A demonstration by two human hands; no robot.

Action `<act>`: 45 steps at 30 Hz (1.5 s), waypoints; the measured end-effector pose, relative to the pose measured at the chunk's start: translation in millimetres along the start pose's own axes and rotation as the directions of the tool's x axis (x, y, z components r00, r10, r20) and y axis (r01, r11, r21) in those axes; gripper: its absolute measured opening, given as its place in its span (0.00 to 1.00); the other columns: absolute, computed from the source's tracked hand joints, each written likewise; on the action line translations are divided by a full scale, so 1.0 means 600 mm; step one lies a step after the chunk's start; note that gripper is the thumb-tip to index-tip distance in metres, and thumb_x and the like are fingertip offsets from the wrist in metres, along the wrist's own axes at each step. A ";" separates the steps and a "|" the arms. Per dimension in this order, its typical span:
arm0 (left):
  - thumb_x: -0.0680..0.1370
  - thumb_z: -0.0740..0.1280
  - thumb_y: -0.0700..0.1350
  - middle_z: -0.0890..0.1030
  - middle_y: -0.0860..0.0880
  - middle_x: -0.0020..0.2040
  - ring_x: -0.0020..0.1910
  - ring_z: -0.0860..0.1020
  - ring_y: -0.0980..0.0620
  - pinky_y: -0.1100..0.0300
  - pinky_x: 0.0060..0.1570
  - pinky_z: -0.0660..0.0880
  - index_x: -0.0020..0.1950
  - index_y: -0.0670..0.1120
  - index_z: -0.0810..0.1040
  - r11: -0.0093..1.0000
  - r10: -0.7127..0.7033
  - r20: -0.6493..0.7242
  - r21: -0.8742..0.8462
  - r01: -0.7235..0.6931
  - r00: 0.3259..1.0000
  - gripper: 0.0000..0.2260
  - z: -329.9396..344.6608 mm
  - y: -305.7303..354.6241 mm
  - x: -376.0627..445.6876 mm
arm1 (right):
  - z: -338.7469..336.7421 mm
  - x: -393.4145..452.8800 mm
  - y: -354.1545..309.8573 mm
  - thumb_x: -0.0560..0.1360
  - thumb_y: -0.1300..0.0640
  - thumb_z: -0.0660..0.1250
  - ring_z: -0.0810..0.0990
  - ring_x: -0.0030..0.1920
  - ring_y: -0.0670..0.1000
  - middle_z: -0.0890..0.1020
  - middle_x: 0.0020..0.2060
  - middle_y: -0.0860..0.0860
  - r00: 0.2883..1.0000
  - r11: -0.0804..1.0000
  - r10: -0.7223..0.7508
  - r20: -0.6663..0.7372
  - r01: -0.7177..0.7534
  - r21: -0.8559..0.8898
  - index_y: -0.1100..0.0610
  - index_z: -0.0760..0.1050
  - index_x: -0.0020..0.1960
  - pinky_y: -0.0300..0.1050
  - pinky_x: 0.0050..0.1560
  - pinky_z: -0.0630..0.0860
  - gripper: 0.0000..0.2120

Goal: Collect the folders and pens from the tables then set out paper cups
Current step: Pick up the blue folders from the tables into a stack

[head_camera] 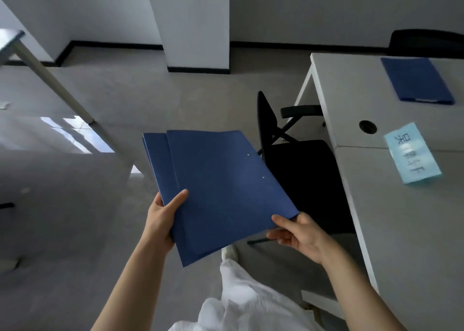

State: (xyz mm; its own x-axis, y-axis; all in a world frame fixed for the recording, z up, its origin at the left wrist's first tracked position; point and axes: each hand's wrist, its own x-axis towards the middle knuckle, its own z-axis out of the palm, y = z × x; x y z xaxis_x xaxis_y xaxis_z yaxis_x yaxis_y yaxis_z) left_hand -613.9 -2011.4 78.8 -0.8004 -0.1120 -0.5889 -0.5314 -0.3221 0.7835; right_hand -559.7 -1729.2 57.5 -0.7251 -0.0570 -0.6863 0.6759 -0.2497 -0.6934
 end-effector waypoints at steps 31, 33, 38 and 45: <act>0.56 0.76 0.47 0.85 0.43 0.50 0.42 0.84 0.44 0.52 0.35 0.81 0.59 0.46 0.78 0.969 -0.113 0.314 0.243 0.036 0.943 0.31 0.060 0.499 0.652 | 0.274 0.619 -0.513 0.77 0.33 0.48 0.78 0.59 0.49 0.79 0.59 0.44 0.995 0.986 0.033 -0.099 -0.049 -0.158 0.45 0.71 0.65 0.51 0.62 0.75 0.26; 0.57 0.75 0.45 0.85 0.44 0.48 0.41 0.85 0.45 0.53 0.35 0.81 0.57 0.48 0.79 0.966 -0.125 0.350 0.256 0.034 0.928 0.27 0.086 0.523 0.690 | 0.287 0.635 -0.530 0.78 0.34 0.49 0.77 0.61 0.46 0.78 0.60 0.42 0.993 0.998 0.016 -0.121 -0.024 -0.065 0.43 0.72 0.64 0.51 0.66 0.71 0.23; 0.66 0.69 0.41 0.85 0.44 0.50 0.44 0.84 0.43 0.49 0.38 0.81 0.59 0.49 0.78 0.940 -0.207 0.404 0.335 0.066 0.891 0.21 0.167 0.569 0.797 | 0.271 0.694 -0.592 0.80 0.39 0.50 0.79 0.56 0.46 0.80 0.56 0.43 0.961 0.999 -0.050 -0.273 0.050 -0.008 0.44 0.74 0.58 0.49 0.62 0.74 0.18; 0.76 0.63 0.34 0.85 0.44 0.48 0.44 0.83 0.43 0.50 0.38 0.81 0.58 0.48 0.77 0.880 -0.305 0.394 0.465 0.098 0.867 0.14 0.335 0.624 0.953 | 0.196 0.812 -0.710 0.80 0.40 0.53 0.81 0.54 0.49 0.82 0.55 0.48 0.887 0.990 -0.136 -0.442 0.137 -0.031 0.49 0.76 0.59 0.51 0.59 0.77 0.19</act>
State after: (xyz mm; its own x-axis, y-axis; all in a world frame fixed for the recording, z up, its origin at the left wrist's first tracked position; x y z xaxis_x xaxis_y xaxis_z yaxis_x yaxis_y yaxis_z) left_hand -1326.2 -2006.9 75.5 -0.6413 0.3718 -0.6712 -0.6750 0.1426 0.7239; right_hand -1216.5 -1764.5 44.7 -0.6768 0.4106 -0.6110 0.5741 -0.2252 -0.7872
